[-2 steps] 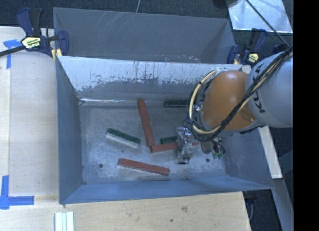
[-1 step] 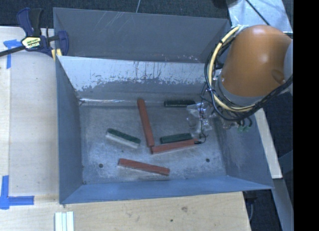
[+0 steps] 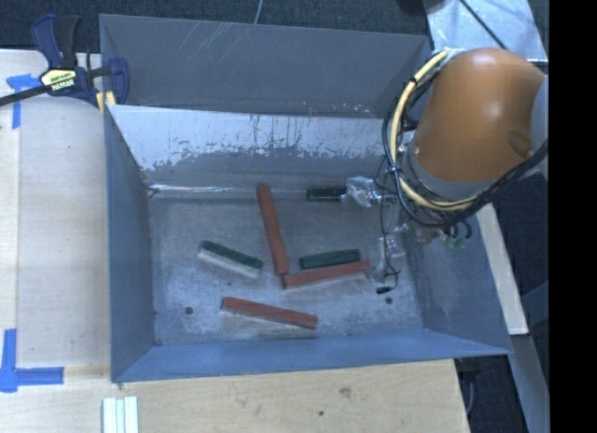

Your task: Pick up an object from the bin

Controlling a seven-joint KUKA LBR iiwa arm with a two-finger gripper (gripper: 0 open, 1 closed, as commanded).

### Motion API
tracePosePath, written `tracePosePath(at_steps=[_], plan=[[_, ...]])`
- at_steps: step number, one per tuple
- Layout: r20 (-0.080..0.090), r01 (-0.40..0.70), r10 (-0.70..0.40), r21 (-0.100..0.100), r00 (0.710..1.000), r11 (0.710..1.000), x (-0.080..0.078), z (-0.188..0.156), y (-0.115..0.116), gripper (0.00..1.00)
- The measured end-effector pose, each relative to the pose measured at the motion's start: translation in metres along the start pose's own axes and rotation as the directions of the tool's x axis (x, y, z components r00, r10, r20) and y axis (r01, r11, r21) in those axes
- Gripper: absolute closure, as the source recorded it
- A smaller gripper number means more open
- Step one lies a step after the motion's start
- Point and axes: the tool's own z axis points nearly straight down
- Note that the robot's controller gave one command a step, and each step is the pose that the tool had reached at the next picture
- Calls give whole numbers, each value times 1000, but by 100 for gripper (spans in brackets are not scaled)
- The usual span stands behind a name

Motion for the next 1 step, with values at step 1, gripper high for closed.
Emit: tracePosePath(at_steps=[1], plan=[[0,0,0,0,1000,1000,0,0,0,0]])
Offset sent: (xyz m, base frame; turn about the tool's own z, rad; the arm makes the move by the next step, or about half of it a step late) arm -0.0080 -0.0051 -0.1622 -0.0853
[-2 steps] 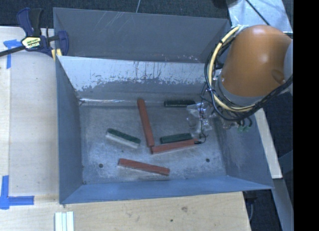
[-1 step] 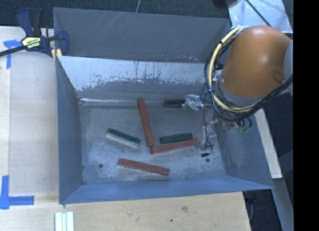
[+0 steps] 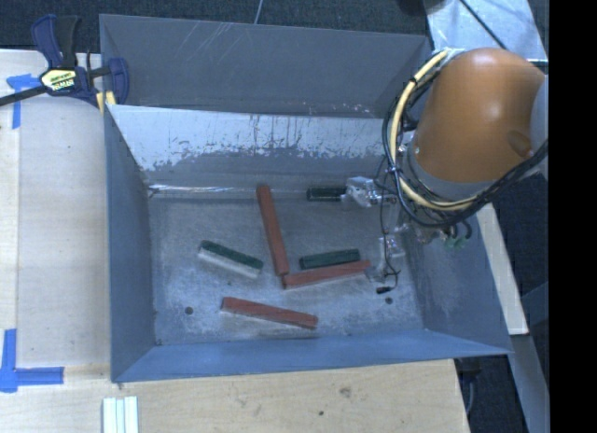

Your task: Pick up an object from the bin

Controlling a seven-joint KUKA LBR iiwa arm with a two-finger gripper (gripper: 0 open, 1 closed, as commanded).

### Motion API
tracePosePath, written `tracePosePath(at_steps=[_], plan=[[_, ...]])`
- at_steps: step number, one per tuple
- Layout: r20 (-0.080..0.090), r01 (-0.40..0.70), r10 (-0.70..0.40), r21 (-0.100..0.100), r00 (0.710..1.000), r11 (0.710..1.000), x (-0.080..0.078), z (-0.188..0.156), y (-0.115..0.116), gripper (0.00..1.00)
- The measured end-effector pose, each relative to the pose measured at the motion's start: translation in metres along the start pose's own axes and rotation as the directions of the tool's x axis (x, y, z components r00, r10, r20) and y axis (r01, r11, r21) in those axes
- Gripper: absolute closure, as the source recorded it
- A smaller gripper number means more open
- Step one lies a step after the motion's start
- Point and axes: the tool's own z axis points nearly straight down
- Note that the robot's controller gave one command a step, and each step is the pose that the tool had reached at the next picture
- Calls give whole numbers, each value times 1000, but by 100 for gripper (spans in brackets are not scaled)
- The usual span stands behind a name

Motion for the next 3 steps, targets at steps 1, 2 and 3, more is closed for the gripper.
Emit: tracePosePath(at_steps=[1,2,3], plan=[[7,27,-27,2,1000,1000,1,48,-1,0],[4,115,-115,2,993,993,-7,117,16,0],[0,212,-212,0,977,977,-18,162,-6,100]])
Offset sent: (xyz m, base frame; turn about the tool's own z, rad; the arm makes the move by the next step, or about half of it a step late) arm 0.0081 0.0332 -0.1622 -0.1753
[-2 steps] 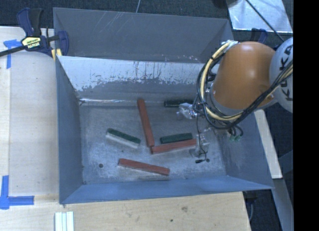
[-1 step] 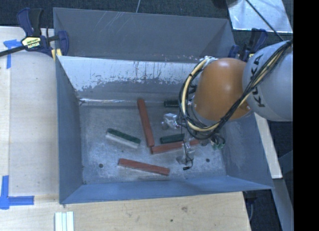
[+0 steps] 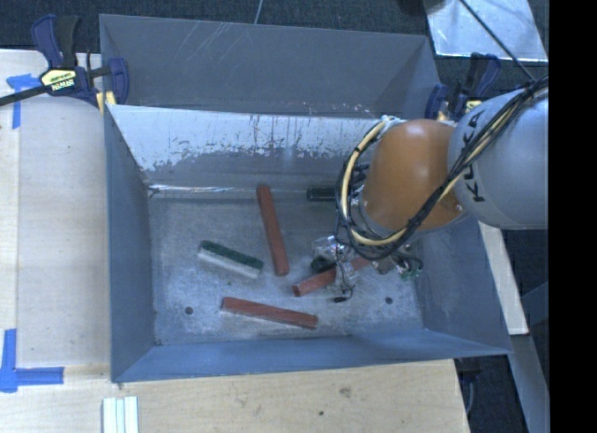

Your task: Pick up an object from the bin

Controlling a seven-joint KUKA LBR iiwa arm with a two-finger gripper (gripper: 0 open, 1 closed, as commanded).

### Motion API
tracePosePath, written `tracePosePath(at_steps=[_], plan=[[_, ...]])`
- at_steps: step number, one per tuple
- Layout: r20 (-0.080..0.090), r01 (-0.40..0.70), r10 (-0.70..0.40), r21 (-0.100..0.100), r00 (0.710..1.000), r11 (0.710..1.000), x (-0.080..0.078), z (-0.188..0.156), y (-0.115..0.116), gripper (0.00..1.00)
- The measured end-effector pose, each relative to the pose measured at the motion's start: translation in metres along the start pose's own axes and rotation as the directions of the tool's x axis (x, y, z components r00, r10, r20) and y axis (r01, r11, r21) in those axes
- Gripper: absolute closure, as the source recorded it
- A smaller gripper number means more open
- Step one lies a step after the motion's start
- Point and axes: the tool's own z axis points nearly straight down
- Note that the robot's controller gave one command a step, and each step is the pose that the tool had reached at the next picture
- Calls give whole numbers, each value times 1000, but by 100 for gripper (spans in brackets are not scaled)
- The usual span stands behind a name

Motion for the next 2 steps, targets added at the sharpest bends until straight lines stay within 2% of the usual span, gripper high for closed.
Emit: tracePosePath(at_steps=[1,2], plan=[[0,0,0,0,1000,1000,0,0,0,100],[-1,9,-9,0,1000,1000,26,-124,-11,100]])
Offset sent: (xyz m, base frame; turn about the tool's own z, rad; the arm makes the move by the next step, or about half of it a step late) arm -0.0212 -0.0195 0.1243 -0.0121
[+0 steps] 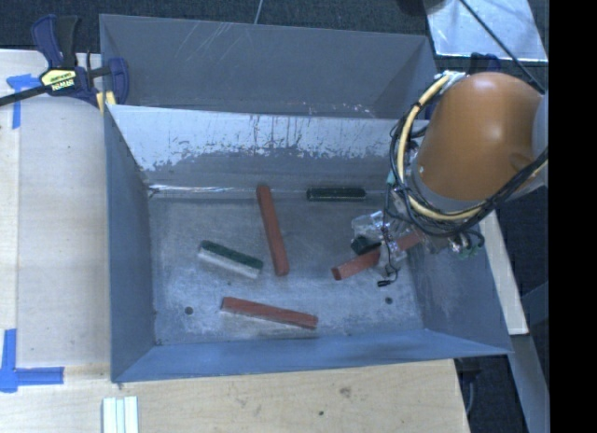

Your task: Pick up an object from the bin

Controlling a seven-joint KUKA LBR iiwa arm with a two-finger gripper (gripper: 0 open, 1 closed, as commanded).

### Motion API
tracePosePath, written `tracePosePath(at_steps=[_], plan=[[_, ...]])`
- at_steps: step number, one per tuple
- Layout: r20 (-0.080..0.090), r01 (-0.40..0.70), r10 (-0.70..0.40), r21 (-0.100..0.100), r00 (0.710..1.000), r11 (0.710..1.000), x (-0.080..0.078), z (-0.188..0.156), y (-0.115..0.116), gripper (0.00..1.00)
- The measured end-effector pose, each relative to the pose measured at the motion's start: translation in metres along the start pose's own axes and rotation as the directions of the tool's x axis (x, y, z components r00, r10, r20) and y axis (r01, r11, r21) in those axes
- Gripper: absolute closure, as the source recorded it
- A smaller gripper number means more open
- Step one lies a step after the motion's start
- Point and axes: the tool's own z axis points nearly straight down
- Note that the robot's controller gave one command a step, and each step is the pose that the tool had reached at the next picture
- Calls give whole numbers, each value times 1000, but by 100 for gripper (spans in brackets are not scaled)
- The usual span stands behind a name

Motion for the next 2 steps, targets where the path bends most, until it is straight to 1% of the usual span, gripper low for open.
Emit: tracePosePath(at_steps=[1,2], plan=[[0,0,0,0,1000,1000,0,0,0,100],[2,276,-276,1,961,961,0,-110,-5,100]])
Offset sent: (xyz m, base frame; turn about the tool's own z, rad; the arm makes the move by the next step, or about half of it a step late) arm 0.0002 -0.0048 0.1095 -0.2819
